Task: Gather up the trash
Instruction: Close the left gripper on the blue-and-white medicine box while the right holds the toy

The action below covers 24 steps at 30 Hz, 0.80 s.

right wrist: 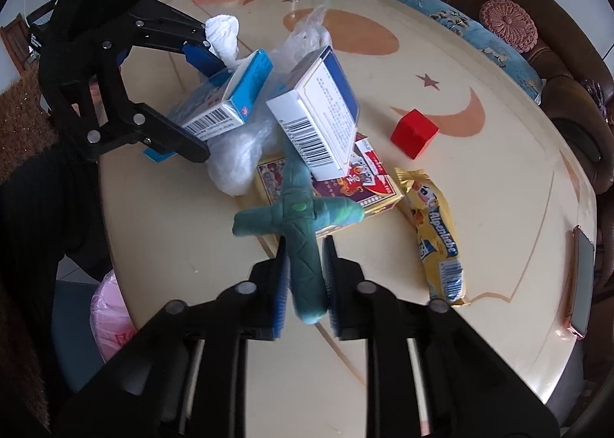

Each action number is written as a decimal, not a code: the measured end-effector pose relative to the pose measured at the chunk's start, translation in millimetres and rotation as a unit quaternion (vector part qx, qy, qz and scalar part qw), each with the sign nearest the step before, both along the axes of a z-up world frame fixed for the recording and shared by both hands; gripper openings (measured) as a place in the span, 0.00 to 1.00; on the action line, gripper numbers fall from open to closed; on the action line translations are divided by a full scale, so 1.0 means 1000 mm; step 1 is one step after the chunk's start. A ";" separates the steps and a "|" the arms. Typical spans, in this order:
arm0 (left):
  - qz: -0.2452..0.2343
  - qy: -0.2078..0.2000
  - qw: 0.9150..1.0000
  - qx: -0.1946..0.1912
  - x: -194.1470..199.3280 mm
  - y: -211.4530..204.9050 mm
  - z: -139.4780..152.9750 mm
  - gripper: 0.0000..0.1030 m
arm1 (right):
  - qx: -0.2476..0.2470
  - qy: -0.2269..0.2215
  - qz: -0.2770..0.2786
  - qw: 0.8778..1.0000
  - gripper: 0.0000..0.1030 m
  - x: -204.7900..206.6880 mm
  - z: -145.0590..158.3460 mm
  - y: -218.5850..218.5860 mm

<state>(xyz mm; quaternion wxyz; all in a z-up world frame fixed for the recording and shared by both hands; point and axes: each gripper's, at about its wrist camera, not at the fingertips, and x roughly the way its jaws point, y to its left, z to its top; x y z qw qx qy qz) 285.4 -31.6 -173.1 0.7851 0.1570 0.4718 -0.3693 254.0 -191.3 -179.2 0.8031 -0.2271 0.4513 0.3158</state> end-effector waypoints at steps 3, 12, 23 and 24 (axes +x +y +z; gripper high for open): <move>-0.002 -0.001 1.000 0.011 -0.002 -0.004 -0.002 0.67 | -0.004 -0.003 -0.003 1.000 0.17 -0.001 0.000 0.002; 0.019 -0.003 1.000 0.004 -0.001 0.003 0.003 0.60 | -0.010 -0.030 -0.028 0.999 0.16 -0.006 0.009 0.003; 0.030 -0.020 0.999 -0.014 -0.014 0.019 0.018 0.60 | -0.008 -0.055 -0.061 0.997 0.15 -0.018 0.018 -0.003; 0.031 -0.021 0.999 -0.016 -0.015 0.021 0.020 0.60 | -0.007 -0.052 -0.064 0.997 0.15 -0.020 0.019 -0.004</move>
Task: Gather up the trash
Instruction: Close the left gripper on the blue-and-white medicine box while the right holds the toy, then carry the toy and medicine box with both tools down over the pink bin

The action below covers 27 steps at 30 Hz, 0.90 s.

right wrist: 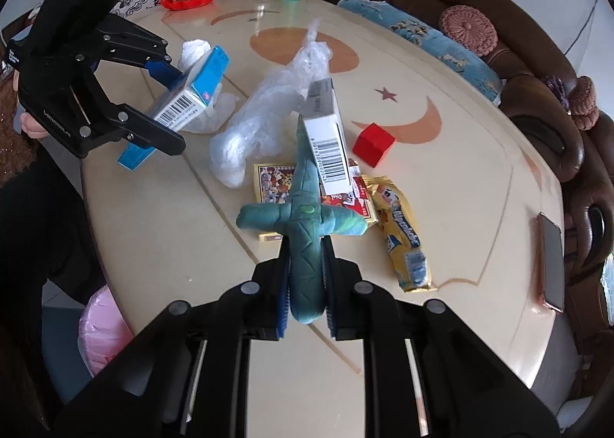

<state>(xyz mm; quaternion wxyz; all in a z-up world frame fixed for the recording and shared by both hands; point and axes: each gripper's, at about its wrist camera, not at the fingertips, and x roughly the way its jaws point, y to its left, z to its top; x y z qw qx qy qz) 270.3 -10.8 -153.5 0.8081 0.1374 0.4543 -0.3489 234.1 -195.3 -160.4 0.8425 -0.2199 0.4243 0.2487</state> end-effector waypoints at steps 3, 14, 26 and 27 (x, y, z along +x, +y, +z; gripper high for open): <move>0.005 -0.004 1.000 -0.012 -0.005 0.007 0.008 0.60 | -0.001 -0.007 -0.009 1.000 0.15 -0.008 0.004 -0.001; 0.023 -0.029 0.999 -0.024 -0.031 0.015 0.037 0.60 | 0.006 -0.031 -0.041 0.999 0.15 -0.048 0.024 0.000; 0.044 -0.066 0.997 -0.019 -0.073 0.024 0.069 0.61 | 0.016 -0.060 -0.064 0.996 0.15 -0.083 0.056 0.013; 0.047 -0.071 0.996 -0.019 -0.078 0.025 0.073 0.61 | 0.016 -0.064 -0.067 0.996 0.15 -0.086 0.059 0.014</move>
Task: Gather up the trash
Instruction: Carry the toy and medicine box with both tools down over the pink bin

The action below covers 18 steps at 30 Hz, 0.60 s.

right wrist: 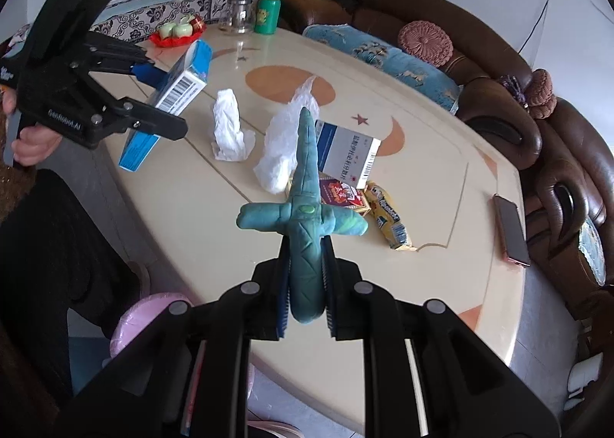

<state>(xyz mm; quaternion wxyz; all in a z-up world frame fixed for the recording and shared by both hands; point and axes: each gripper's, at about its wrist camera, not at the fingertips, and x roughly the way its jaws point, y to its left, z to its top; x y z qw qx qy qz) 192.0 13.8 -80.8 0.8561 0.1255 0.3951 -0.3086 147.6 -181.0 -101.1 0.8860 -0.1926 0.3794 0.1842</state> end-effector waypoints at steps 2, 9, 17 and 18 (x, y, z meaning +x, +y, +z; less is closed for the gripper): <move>0.003 -0.001 1.000 -0.006 -0.008 0.001 0.006 0.61 | 0.001 -0.003 -0.007 1.000 0.15 -0.006 0.004 0.002; 0.009 -0.022 1.000 -0.007 -0.041 0.003 0.023 0.61 | -0.007 -0.024 -0.042 0.999 0.15 -0.036 0.015 0.012; 0.029 -0.046 0.998 -0.012 -0.084 0.003 0.037 0.61 | -0.007 -0.052 -0.063 0.997 0.15 -0.072 0.032 0.026; 0.033 -0.050 0.998 -0.011 -0.091 0.003 0.039 0.61 | -0.004 -0.052 -0.064 0.997 0.15 -0.077 0.034 0.027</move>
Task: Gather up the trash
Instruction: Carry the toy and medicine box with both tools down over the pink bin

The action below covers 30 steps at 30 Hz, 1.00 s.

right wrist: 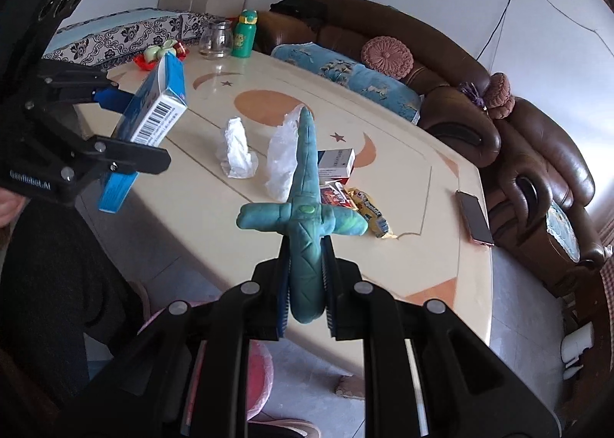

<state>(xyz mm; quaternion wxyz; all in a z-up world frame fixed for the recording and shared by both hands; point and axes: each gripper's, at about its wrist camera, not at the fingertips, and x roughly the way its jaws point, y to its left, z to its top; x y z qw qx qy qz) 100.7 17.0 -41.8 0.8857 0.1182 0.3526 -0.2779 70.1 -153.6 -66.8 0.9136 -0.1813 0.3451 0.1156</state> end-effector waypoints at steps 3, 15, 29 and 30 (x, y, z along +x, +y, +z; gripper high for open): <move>0.001 0.004 1.000 -0.007 -0.015 0.002 0.002 0.61 | 0.007 -0.003 -0.008 1.000 0.15 -0.015 0.005 0.004; 0.022 0.013 1.000 -0.009 -0.069 0.007 -0.009 0.61 | 0.018 -0.004 -0.032 0.999 0.15 -0.072 0.006 0.012; -0.003 0.030 1.000 -0.007 -0.105 -0.005 -0.025 0.61 | 0.041 0.026 -0.056 0.997 0.15 -0.118 -0.018 0.012; -0.004 0.032 0.999 -0.004 -0.106 -0.006 -0.028 0.61 | 0.041 0.030 -0.057 0.997 0.15 -0.121 -0.021 0.011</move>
